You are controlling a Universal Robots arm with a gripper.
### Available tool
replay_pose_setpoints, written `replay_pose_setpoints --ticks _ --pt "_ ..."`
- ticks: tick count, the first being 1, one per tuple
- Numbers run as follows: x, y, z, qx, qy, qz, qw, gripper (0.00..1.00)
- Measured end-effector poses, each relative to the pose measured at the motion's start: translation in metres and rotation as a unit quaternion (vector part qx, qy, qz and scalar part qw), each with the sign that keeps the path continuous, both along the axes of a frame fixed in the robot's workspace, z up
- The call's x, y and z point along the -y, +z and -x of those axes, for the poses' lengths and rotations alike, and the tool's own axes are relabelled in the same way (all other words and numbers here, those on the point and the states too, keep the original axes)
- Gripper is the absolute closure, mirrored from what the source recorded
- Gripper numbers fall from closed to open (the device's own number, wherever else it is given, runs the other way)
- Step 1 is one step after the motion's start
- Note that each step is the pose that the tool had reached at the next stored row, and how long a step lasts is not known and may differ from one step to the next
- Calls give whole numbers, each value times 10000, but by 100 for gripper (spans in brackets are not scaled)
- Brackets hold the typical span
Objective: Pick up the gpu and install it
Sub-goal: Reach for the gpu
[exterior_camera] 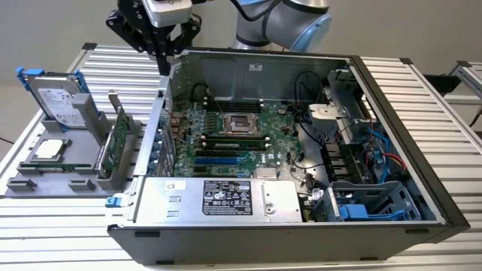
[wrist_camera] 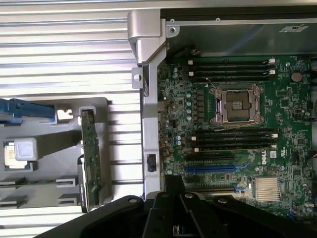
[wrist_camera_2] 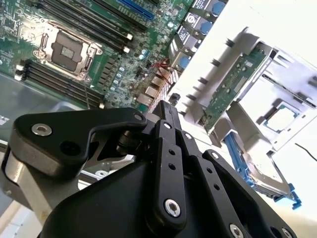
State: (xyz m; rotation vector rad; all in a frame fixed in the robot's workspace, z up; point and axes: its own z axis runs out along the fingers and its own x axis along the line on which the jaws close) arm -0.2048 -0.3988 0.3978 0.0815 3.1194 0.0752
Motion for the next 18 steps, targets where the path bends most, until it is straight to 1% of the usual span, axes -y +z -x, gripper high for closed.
replay_pose_setpoints --ticks 18 --pt "0 0 137 0 11 0 10000 100"
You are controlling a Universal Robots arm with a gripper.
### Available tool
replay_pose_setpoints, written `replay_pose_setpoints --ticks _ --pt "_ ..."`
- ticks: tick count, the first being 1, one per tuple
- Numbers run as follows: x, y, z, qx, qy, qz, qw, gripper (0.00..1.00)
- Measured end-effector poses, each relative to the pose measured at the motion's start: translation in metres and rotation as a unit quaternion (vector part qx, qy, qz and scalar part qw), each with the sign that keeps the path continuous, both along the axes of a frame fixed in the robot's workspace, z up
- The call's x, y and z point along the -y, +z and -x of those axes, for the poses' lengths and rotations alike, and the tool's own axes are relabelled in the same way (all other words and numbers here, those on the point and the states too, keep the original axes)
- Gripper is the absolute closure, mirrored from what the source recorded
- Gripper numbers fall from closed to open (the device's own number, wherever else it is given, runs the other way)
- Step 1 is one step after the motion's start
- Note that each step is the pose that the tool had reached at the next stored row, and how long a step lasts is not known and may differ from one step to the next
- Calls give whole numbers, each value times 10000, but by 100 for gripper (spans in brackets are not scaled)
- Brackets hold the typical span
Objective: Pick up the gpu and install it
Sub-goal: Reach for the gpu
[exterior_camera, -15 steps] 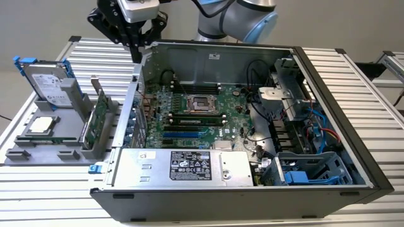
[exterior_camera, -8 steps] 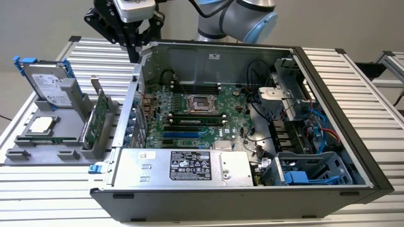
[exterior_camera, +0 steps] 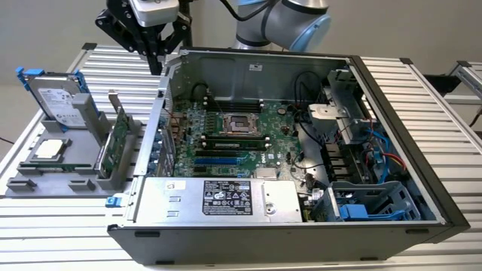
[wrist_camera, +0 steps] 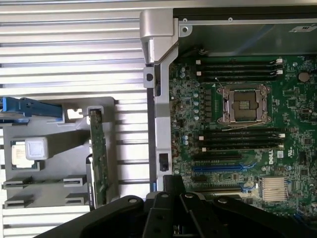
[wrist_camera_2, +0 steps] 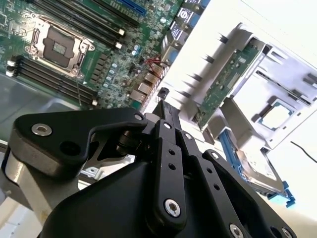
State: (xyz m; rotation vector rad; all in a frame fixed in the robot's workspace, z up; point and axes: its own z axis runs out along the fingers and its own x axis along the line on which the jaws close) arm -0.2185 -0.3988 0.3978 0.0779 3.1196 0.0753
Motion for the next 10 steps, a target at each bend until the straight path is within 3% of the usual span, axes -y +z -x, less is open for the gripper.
replay_pose_setpoints --ticks 10 --pt "0 -1 81 1 6 0 10000 100"
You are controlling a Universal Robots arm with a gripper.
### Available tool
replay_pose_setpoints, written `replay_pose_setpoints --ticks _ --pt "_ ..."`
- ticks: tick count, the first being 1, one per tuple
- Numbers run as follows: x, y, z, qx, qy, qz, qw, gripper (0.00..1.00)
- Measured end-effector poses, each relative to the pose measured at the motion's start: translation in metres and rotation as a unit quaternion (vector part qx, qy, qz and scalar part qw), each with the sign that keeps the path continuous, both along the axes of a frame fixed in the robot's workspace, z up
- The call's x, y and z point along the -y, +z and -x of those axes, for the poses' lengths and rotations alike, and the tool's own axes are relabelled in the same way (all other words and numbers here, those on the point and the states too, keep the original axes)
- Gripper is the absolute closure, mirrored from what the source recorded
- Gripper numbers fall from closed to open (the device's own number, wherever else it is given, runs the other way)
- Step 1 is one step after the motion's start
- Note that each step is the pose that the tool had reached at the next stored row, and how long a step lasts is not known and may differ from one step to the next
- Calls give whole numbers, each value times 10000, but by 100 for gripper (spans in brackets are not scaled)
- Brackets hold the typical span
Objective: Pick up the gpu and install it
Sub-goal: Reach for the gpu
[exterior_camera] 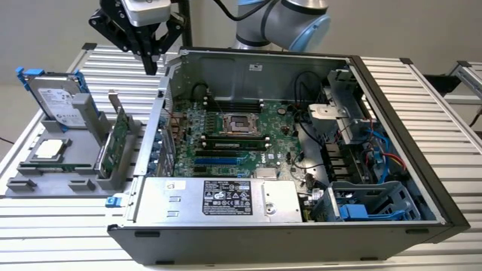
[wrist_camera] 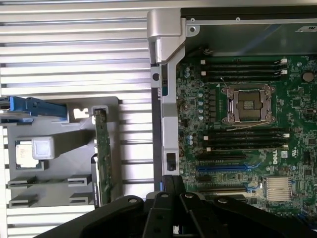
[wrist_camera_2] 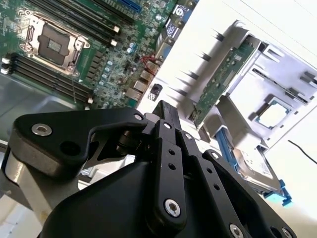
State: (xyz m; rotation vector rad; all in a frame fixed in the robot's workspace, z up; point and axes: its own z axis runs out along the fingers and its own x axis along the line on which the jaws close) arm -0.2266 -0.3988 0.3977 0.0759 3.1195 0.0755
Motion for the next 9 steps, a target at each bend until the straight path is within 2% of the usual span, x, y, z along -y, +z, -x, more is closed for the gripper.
replay_pose_setpoints --ticks 9 --pt "0 0 56 0 5 0 10000 100"
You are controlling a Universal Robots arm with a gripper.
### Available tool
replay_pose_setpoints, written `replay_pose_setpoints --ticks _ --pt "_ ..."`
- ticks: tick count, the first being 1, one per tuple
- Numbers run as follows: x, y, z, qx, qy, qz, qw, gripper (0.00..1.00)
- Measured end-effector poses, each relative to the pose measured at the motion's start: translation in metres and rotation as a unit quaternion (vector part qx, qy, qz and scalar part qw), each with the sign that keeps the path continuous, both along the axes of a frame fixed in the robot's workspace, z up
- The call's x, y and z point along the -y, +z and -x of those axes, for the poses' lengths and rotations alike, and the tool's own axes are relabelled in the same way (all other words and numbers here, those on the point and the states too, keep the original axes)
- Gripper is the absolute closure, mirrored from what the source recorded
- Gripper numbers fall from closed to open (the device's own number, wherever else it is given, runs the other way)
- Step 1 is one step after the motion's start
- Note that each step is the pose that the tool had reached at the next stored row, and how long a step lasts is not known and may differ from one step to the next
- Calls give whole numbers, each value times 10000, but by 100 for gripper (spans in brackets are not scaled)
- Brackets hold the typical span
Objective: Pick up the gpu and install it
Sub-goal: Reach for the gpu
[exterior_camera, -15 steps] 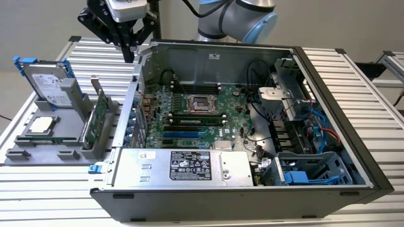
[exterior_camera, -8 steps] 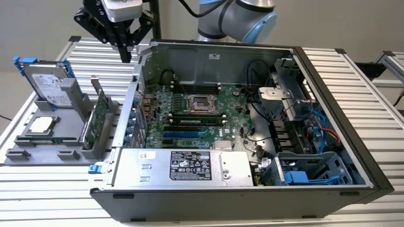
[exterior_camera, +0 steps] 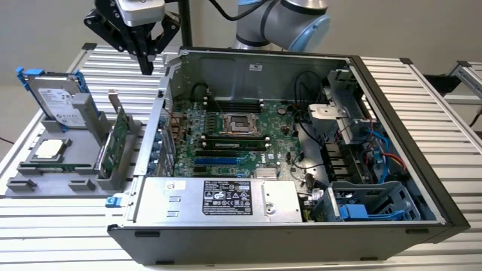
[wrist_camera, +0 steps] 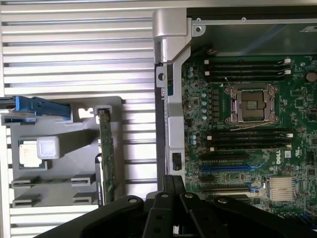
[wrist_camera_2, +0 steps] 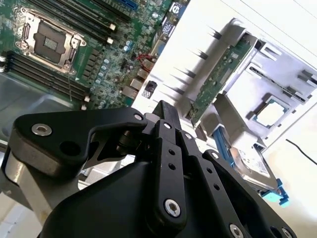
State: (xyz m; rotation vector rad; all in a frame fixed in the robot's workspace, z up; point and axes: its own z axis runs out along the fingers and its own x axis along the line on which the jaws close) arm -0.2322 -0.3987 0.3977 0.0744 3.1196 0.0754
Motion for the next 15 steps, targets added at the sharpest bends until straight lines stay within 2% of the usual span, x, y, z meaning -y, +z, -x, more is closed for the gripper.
replay_pose_setpoints --ticks 15 --pt "0 0 58 0 1 0 10000 100"
